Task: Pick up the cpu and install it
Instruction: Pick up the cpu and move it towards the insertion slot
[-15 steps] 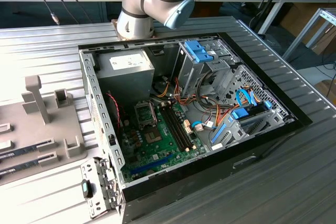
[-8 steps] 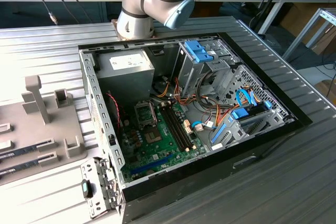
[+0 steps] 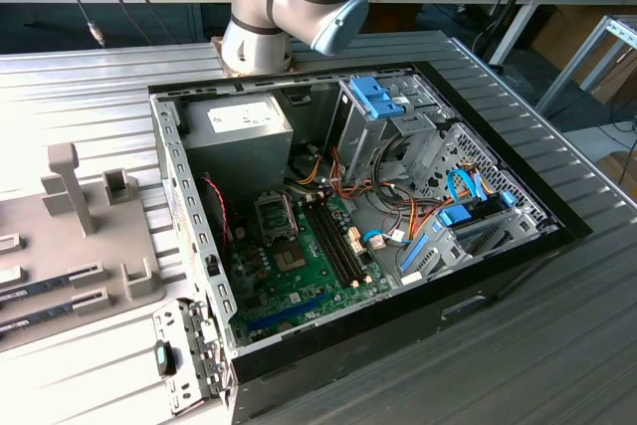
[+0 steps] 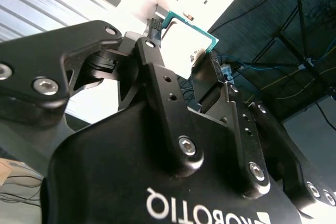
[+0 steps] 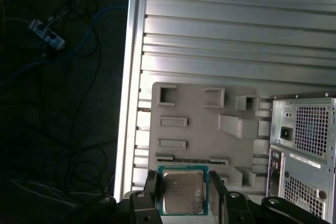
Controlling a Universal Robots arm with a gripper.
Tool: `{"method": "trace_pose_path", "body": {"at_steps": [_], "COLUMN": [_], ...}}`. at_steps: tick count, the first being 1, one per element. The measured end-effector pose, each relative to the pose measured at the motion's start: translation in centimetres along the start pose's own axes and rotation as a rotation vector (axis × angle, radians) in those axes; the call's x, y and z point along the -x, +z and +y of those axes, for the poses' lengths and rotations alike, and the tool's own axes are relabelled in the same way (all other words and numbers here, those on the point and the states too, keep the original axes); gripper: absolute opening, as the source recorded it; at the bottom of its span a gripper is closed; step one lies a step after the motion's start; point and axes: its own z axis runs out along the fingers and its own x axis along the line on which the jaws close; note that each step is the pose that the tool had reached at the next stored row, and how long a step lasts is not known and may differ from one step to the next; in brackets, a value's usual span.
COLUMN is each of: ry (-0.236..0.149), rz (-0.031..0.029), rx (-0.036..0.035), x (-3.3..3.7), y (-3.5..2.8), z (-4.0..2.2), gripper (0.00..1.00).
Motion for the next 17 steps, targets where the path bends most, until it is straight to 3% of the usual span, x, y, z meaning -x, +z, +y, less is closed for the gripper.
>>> {"method": "trace_pose_path", "body": {"at_steps": [17], "ry": [0.0], "rz": [0.0], "rx": [0.0], "x": [0.02], "y": [-0.62], "z": [0.01], "gripper": [0.47]}}
